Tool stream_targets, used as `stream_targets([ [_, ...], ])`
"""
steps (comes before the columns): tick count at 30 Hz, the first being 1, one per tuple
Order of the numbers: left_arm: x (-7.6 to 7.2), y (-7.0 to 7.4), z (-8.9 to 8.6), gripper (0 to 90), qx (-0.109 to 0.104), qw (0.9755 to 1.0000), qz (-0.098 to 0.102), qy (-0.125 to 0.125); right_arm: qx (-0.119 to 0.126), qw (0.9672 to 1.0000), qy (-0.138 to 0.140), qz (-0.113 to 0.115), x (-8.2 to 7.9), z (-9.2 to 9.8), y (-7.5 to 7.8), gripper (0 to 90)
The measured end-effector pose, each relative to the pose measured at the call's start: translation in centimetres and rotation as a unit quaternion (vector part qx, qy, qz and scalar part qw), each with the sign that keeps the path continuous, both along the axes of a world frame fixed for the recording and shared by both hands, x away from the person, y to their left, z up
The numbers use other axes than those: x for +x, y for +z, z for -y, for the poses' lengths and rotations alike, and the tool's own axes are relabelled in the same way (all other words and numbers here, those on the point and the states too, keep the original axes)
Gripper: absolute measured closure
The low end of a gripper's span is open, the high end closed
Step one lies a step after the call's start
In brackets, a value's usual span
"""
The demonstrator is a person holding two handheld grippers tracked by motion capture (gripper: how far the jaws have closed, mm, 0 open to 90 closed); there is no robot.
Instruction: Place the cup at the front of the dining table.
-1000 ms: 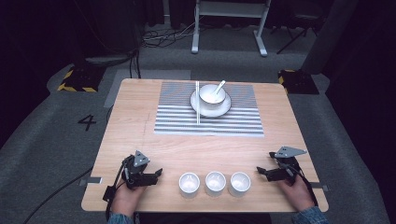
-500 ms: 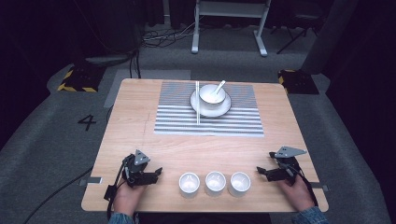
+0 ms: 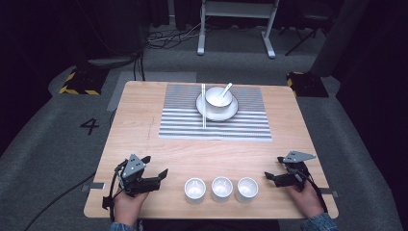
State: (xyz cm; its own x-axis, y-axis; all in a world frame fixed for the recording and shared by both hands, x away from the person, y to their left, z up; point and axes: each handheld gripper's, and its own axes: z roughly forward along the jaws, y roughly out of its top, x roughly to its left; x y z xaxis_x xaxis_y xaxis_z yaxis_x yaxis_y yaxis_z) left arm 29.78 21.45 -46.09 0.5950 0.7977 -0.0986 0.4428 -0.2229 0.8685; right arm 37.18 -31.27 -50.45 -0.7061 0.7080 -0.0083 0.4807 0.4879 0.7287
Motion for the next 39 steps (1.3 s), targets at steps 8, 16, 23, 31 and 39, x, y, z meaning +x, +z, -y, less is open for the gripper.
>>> stream_targets([
  [8,-1.0,1.1,-0.3,17.2,-0.032,0.9983,0.049,0.004,0.0,1.0,0.0,0.0,0.0,0.0,0.0,11.2],
  [16,-1.7,2.0,-0.3,17.0,-0.042,0.9974,0.059,-0.002,0.0,1.0,0.001,0.0,0.0,0.0,0.0,11.2],
  [23,-2.0,2.6,-0.5,15.8,-0.076,0.9946,0.065,-0.026,-0.001,1.0,0.0,0.0,0.0,0.0,0.0,11.2],
  [31,-2.5,3.3,0.8,15.4,-0.072,0.9937,0.076,-0.04,-0.001,1.0,0.0,0.0,0.0,0.0,0.0,11.2],
  [39,-3.3,4.0,3.5,16.3,-0.075,0.9925,0.068,-0.069,-0.001,1.0,0.0,0.0,0.0,0.0,0.0,11.2],
])
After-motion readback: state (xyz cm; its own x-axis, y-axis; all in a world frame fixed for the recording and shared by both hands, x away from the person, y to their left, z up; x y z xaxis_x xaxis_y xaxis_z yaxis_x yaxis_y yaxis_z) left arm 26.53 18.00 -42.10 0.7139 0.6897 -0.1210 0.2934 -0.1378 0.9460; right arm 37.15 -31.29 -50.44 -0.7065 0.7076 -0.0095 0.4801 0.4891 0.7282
